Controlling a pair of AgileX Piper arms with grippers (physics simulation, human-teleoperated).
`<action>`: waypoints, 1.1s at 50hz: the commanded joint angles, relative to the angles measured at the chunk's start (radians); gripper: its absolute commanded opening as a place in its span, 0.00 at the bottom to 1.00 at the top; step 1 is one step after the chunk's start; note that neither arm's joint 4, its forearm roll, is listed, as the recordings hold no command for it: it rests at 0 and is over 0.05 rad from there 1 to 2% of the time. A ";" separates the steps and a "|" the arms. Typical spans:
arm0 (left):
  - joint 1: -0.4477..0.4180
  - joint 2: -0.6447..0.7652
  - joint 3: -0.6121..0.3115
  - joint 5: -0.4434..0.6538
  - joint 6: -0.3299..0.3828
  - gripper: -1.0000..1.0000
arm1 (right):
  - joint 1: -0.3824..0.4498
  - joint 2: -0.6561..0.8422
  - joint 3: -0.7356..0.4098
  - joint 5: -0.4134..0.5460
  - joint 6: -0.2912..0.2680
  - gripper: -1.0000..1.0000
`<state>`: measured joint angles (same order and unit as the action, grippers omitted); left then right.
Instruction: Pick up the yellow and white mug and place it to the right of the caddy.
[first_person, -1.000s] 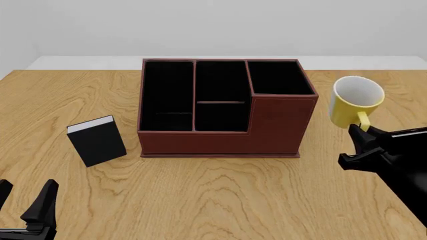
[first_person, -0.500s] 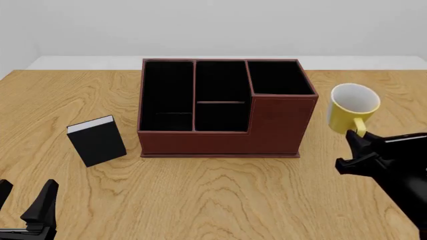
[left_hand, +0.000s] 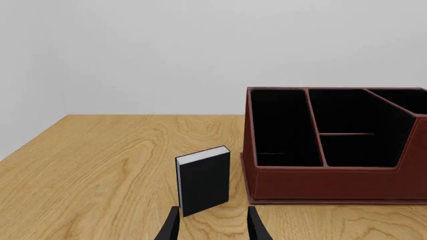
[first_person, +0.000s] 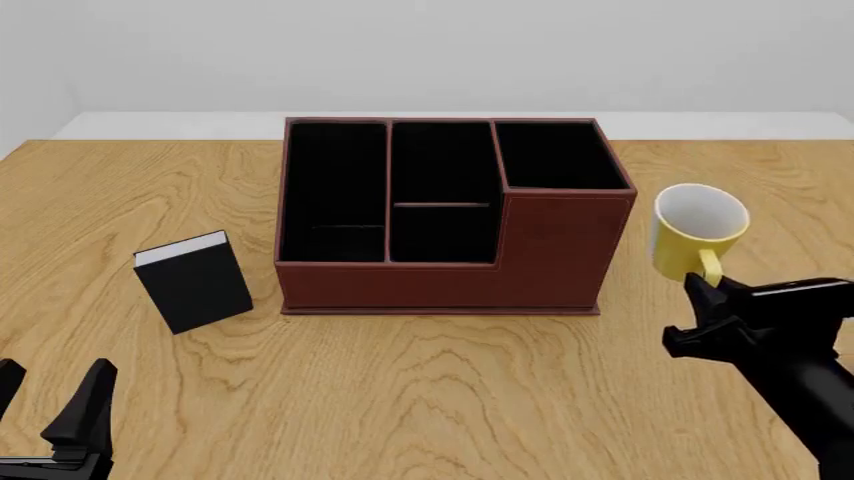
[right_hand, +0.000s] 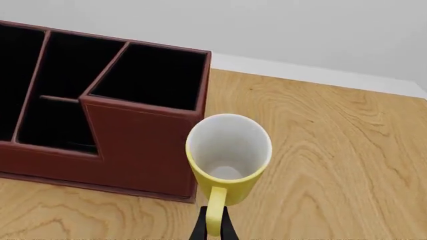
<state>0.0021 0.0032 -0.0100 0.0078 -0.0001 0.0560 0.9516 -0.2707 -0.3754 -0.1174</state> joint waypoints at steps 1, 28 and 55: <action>0.000 0.000 0.000 0.000 0.000 1.00 | -0.008 0.035 0.010 -0.041 0.007 0.00; 0.000 0.000 0.000 0.000 0.000 1.00 | -0.025 0.116 0.014 -0.106 0.005 0.00; 0.000 0.000 0.000 0.000 0.000 1.00 | -0.054 0.250 0.008 -0.212 0.010 0.00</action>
<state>0.0022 0.0032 -0.0100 0.0078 -0.0001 0.0136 1.1575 -0.2580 -0.5480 -0.1184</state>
